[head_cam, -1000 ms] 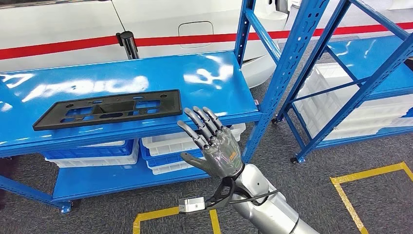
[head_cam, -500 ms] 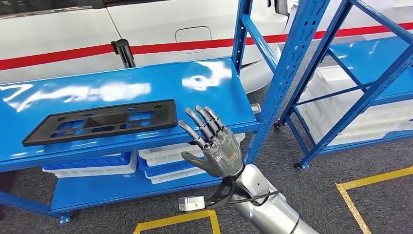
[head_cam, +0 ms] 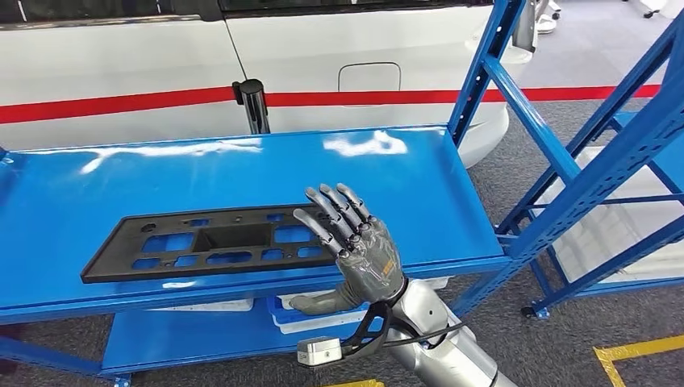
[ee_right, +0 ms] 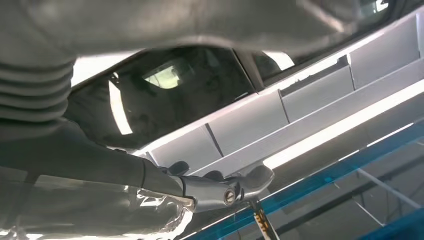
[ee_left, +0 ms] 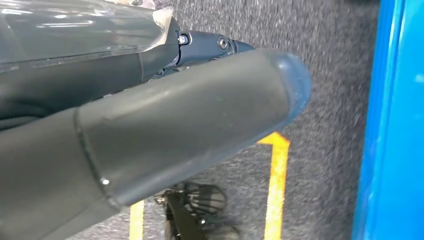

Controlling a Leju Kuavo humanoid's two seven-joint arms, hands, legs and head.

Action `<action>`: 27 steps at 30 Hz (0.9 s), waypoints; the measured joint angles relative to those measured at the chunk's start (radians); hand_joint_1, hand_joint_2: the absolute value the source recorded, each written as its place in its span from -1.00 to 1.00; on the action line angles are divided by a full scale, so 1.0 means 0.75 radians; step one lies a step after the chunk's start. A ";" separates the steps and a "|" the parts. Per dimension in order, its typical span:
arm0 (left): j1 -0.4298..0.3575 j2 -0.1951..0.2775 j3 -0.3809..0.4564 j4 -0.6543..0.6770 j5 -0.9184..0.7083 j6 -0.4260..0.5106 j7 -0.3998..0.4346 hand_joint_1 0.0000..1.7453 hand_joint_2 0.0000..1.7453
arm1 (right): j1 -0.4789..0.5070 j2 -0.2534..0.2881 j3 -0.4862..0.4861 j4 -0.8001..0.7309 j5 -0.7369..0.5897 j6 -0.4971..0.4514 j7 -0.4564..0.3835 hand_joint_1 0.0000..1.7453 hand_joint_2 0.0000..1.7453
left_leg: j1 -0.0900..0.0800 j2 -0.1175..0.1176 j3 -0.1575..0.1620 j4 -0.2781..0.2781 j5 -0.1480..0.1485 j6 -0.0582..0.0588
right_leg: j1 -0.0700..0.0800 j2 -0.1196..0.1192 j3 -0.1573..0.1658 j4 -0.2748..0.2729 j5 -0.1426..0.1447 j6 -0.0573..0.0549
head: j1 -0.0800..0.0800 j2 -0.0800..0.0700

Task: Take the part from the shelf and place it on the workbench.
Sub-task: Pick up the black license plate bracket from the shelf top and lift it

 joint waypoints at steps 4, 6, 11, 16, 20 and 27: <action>0.001 -0.012 -0.001 0.000 -0.001 0.000 0.004 -1.00 -1.00 | 0.013 0.006 -0.022 -0.019 0.013 0.000 -0.006 -1.00 -1.00 | 0.009 -0.034 0.022 -0.001 0.011 -0.020 | 0.003 0.024 0.074 -0.117 0.061 -0.087 | -0.008 0.000; 0.003 -0.012 -0.002 0.000 -0.003 -0.001 0.006 -1.00 -1.00 | 0.017 0.016 -0.028 -0.027 0.020 0.000 -0.006 -1.00 -1.00 | 0.008 -0.008 0.019 0.045 -0.013 -0.033 | -0.019 0.002 0.134 -0.169 0.084 -0.101 | -0.007 0.000; -0.001 -0.007 -0.003 0.000 -0.008 0.004 0.015 -1.00 -1.00 | 0.034 0.032 -0.035 -0.036 0.035 0.000 -0.001 -1.00 -1.00 | 0.074 0.042 -0.168 0.295 -0.123 -0.121 | -0.061 -0.034 0.178 -0.204 0.076 -0.084 | -0.009 0.000; -0.003 0.000 -0.004 0.000 -0.017 0.015 0.024 -1.00 -1.00 | 0.055 0.032 -0.038 -0.037 0.024 0.000 0.010 -1.00 -1.00 | 0.151 0.083 -0.090 -0.029 0.083 -0.202 | -0.099 -0.037 0.170 -0.128 0.010 0.007 | -0.013 0.000; -0.006 0.000 -0.005 -0.002 -0.018 0.016 0.030 -1.00 -1.00 | 0.066 0.032 -0.044 -0.040 -0.004 0.000 0.020 -1.00 -1.00 | 0.135 0.083 -0.092 -0.030 0.109 -0.158 | -0.087 -0.047 0.155 -0.102 -0.020 0.043 | -0.010 0.000; -0.011 0.002 -0.005 -0.002 -0.019 0.018 0.034 -1.00 -1.00 | 0.067 0.030 -0.043 -0.041 -0.098 0.033 0.053 -1.00 0.50 | 0.120 0.073 -0.100 -0.028 0.106 -0.140 | -0.094 -0.053 0.174 -0.130 -0.012 0.050 | -0.008 0.000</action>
